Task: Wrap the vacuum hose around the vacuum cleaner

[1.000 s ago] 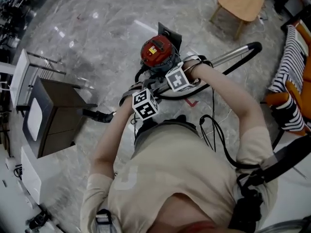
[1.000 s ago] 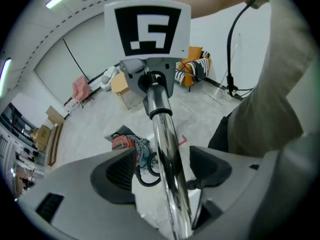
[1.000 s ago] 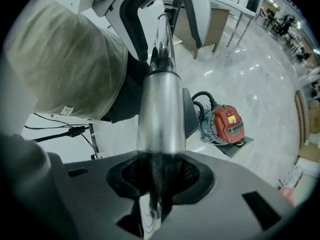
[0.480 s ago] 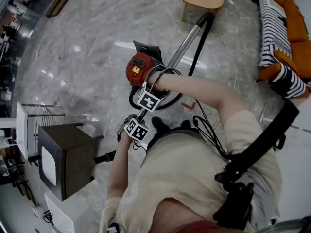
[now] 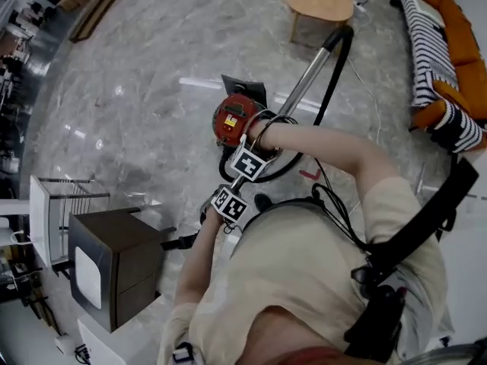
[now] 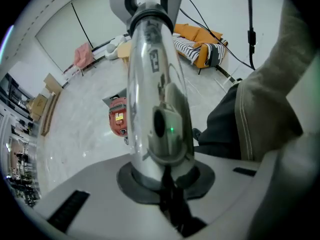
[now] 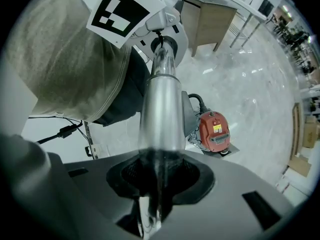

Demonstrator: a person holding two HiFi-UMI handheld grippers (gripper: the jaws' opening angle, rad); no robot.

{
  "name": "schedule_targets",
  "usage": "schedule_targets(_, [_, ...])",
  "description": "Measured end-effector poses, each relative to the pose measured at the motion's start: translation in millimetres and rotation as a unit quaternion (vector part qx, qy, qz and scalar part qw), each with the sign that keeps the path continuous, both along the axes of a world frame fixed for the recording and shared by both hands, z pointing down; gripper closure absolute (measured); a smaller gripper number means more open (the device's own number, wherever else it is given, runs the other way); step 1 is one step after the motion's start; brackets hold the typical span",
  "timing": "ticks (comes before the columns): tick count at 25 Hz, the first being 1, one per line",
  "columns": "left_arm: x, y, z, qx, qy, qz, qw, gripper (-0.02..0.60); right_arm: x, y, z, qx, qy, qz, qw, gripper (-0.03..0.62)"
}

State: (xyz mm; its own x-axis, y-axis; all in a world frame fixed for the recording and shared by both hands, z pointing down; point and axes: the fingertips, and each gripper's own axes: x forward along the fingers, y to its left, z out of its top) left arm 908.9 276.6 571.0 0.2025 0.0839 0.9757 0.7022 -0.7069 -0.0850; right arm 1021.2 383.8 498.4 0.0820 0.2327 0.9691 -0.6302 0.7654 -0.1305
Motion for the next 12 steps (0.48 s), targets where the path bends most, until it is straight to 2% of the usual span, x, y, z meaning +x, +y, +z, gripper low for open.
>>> schedule_targets(3, [14.0,-20.3,-4.5,-0.023,-0.003,0.008,0.9997,0.556,6.9,-15.0,3.5,0.0,-0.011,0.026,1.0,0.484])
schedule_targets(6, [28.6,-28.4,-7.2,-0.036,-0.004,0.016,0.9992,0.565,20.8,-23.5,8.4,0.002,-0.016,0.029,0.999,0.484])
schedule_targets(11, [49.0,-49.3,-11.3,-0.009,0.019,0.065,0.9977,0.559,39.2,-39.3,7.7,0.003,-0.019,0.047,0.999,0.484])
schedule_targets(12, [48.4,-51.7,-13.0,-0.011,0.015,0.081,0.9966,0.535,41.5,-41.9,5.9,0.0,-0.022,0.051,0.998,0.484])
